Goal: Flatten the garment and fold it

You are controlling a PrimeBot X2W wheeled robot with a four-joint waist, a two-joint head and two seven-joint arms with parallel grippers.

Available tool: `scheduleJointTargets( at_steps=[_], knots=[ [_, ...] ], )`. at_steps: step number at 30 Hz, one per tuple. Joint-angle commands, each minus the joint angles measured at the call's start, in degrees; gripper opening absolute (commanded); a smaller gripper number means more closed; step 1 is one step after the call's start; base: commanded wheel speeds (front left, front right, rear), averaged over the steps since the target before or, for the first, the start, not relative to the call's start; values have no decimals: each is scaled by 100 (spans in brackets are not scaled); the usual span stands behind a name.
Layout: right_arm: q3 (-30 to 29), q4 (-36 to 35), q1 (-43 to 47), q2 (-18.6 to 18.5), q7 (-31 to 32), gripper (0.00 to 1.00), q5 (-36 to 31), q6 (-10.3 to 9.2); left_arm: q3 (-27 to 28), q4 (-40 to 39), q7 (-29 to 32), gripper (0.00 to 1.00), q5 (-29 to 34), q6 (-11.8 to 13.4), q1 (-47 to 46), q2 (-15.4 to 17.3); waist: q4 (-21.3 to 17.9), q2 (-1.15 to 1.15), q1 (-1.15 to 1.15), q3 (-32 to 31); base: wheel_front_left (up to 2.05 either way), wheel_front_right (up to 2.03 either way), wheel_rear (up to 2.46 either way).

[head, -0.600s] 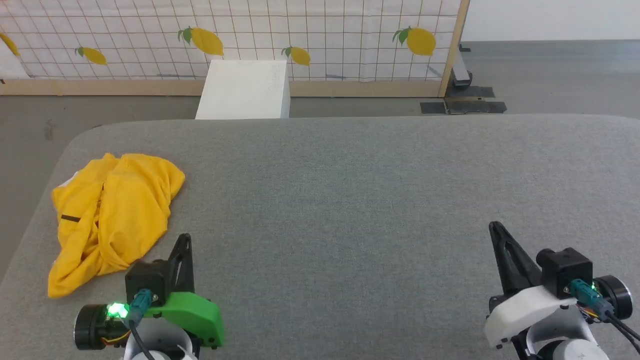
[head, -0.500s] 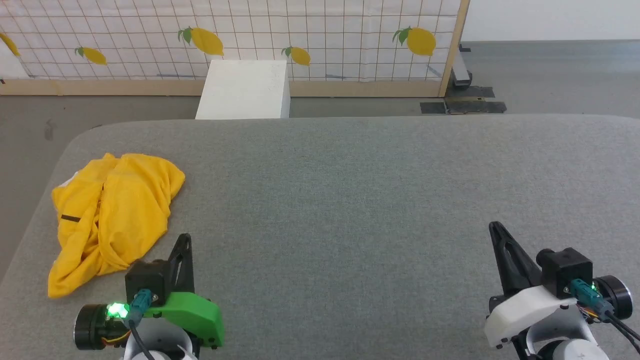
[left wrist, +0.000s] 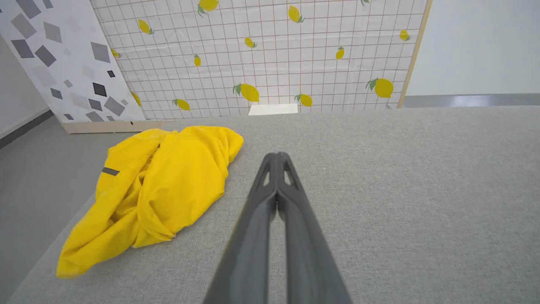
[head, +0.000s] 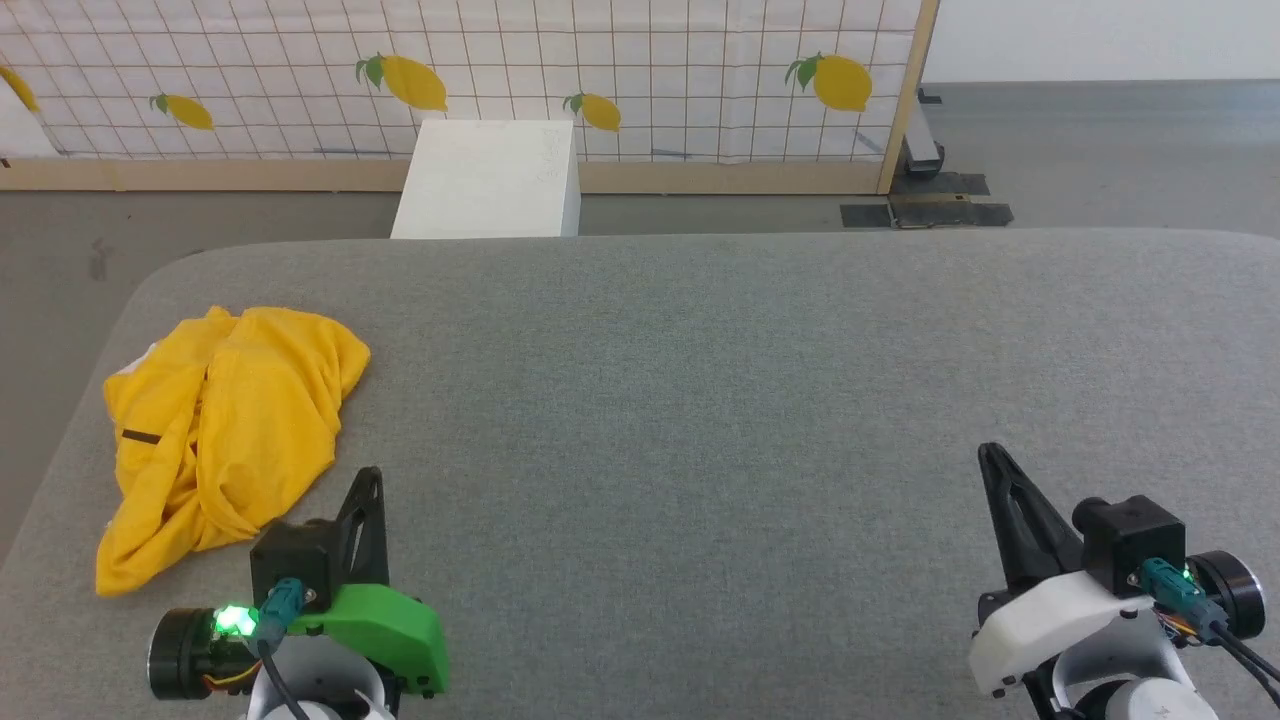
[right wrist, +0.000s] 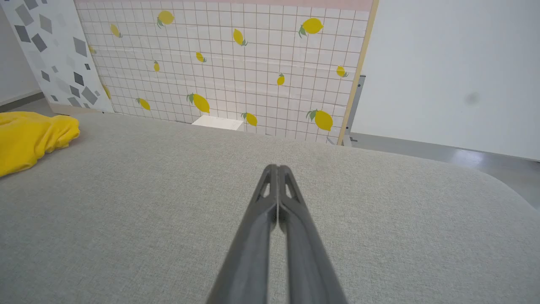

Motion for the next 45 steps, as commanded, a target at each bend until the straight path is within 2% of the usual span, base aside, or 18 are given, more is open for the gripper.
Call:
scheduleJointTargets(
  at_steps=[1,3,4,30,45],
  knots=[
    [6,13,-95,5,1,0,-36,-11,20,20,8,0,59,-5,-89,-30,0,0,0,0,0,0,0],
    [6,13,-95,5,1,0,-36,-11,20,20,8,0,59,-5,-89,-30,0,0,0,0,0,0,0],
    [6,13,-95,5,1,100,-36,-11,20,20,8,100,59,-5,-89,-30,0,0,0,0,0,0,0],
    [-293,-35,86,0,-259,100,132,-2,-20,-48,-257,100,-125,-67,99,-3,35,0,0,-1,0,0,0],
    [-387,-57,152,1,-437,100,158,-3,19,-66,-434,100,-233,-92,181,-7,329,0,0,-31,0,0,0]
  ],
)
